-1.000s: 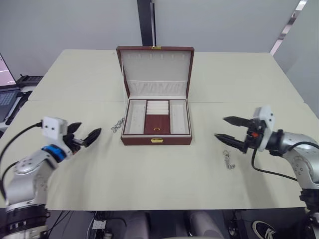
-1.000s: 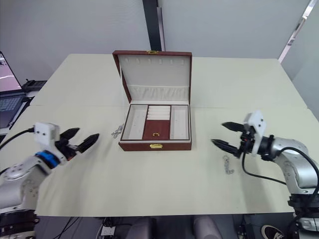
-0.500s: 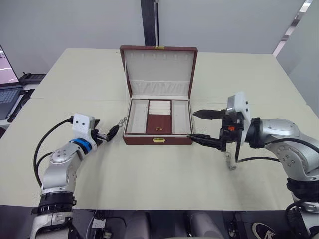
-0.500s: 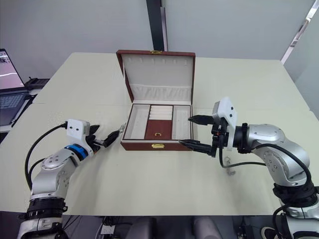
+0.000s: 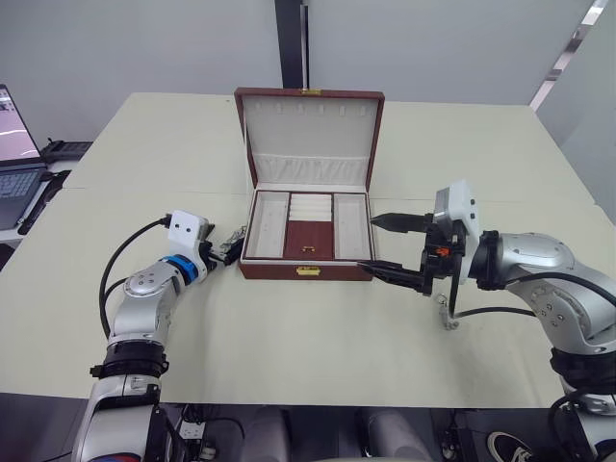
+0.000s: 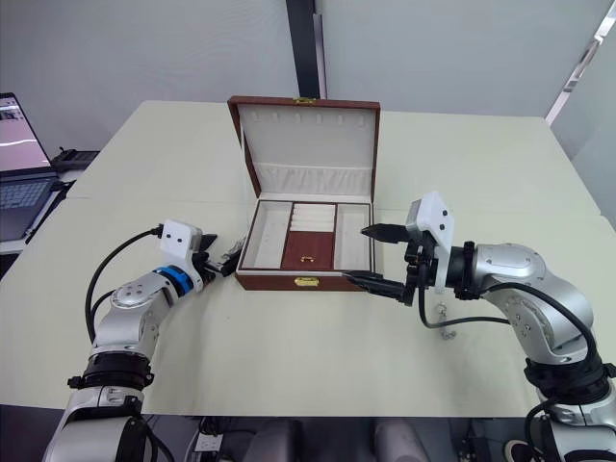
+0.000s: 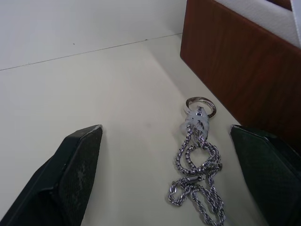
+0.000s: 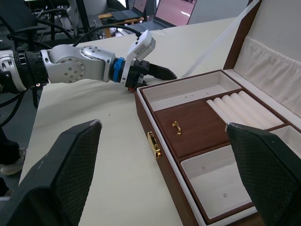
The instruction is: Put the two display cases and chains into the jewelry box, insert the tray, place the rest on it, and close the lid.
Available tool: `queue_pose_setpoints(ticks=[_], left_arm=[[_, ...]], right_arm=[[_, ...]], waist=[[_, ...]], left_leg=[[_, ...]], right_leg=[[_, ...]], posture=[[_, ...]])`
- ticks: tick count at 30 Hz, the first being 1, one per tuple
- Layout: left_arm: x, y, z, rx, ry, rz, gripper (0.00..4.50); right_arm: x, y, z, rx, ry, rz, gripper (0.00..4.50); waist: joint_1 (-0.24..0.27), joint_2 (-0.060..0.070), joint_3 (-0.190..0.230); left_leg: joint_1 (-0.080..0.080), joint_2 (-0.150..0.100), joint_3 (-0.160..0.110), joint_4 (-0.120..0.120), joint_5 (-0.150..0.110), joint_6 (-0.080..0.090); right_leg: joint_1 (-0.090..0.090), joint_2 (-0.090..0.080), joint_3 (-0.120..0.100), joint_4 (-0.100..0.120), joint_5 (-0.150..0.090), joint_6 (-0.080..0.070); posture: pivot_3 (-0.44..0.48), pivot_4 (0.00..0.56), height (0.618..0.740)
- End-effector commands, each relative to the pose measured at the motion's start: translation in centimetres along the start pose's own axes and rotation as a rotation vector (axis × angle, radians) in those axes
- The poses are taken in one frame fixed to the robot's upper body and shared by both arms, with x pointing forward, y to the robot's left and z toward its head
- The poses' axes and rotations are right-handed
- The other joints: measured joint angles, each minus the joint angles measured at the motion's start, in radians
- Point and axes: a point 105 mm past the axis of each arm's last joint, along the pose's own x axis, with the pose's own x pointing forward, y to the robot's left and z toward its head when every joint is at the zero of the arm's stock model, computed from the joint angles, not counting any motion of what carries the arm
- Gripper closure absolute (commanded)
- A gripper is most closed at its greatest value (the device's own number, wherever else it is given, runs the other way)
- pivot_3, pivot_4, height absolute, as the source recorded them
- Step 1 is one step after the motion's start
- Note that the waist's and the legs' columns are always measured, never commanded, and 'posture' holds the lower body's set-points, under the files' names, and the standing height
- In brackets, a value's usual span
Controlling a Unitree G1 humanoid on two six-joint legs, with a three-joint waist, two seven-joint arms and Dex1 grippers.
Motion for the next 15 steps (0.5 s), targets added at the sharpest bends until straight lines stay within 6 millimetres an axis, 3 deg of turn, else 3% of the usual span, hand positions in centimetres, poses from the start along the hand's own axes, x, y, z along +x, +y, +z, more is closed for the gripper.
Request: queue_pose_setpoints(ticks=[1, 4, 15], left_arm=[[0.35, -0.46, -0.22, 0.014, 0.01, -0.019, 0.19], [0.23, -0.47, -0.45, 0.012, 0.013, -0.022, 0.91], [-0.25, -0.29, -0.78, -0.004, 0.005, -0.017, 4.42]], right_arm=[[0.22, 0.55, 1.27, -0.055, -0.035, 0.013, 0.0], [0.26, 0.58, 1.37, -0.06, -0.035, 0.015, 0.0], [0.24, 0.27, 1.35, -0.071, -0.026, 0.012, 0.0]], waist=[[0.0, 0.0, 0.0], [0.0, 0.0, 0.0], [0.0, 0.0, 0.0]], left_leg=[[0.0, 0.0, 0.0, 0.0, 0.0, 0.0], [0.0, 0.0, 0.0, 0.0, 0.0, 0.0], [0.0, 0.0, 0.0, 0.0, 0.0, 0.0]], right_leg=[[0.0, 0.0, 0.0, 0.0, 0.0, 0.0], [0.0, 0.0, 0.0, 0.0, 0.0, 0.0], [0.0, 0.0, 0.0, 0.0, 0.0, 0.0]], posture=[[0.0, 0.15, 0.74], [0.0, 0.15, 0.74], [0.0, 0.15, 0.74]])
